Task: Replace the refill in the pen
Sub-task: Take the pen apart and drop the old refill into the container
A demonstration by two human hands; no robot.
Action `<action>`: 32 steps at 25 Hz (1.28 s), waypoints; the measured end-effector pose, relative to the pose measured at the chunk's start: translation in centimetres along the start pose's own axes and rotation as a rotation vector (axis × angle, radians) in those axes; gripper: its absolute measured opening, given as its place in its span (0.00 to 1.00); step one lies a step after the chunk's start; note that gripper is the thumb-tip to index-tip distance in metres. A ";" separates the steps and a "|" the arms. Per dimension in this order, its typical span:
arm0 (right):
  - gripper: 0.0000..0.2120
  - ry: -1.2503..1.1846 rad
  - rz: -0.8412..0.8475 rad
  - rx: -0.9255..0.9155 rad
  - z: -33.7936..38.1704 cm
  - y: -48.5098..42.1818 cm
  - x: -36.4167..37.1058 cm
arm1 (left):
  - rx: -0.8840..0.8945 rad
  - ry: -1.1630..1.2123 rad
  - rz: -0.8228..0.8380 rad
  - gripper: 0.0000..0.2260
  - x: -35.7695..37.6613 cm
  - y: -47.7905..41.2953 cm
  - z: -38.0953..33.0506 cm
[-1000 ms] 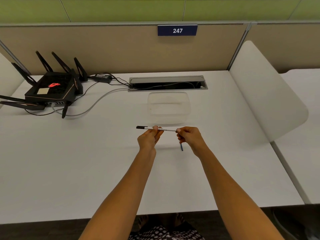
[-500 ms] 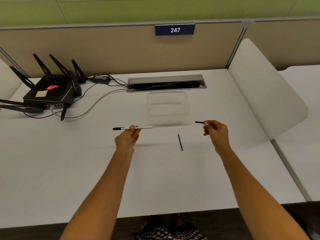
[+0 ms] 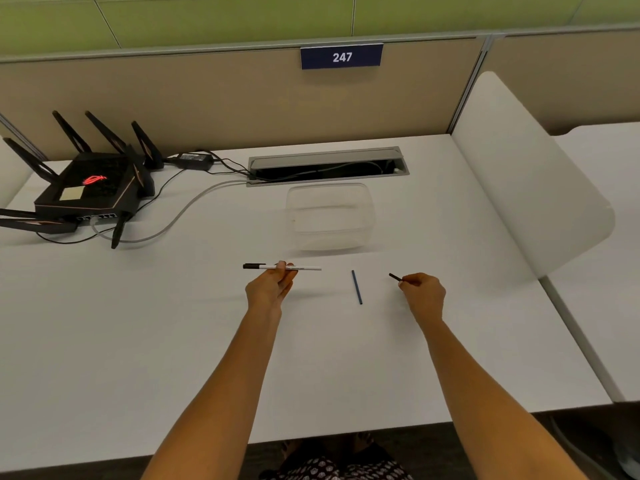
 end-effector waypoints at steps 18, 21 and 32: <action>0.10 0.100 0.395 -0.515 8.0 6.5 11.5 | 0.631 -0.944 -0.021 0.09 4.4 2.5 2.0; 0.07 0.066 0.373 -0.491 8.2 6.7 12.0 | 0.689 -1.015 0.042 0.09 4.0 2.5 2.3; 0.08 0.377 0.357 -0.573 8.3 6.8 13.1 | 0.913 -1.676 -0.174 0.28 -0.8 -0.3 4.3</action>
Point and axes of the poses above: each hand's wrist, its own y-axis away from the middle knuckle, its own x-axis out of the palm, z = x × y, the point moved 6 cm from there along -y, towards the middle knuckle, and after that the axes turned 10 degrees about -x, right-handed, at the moved point
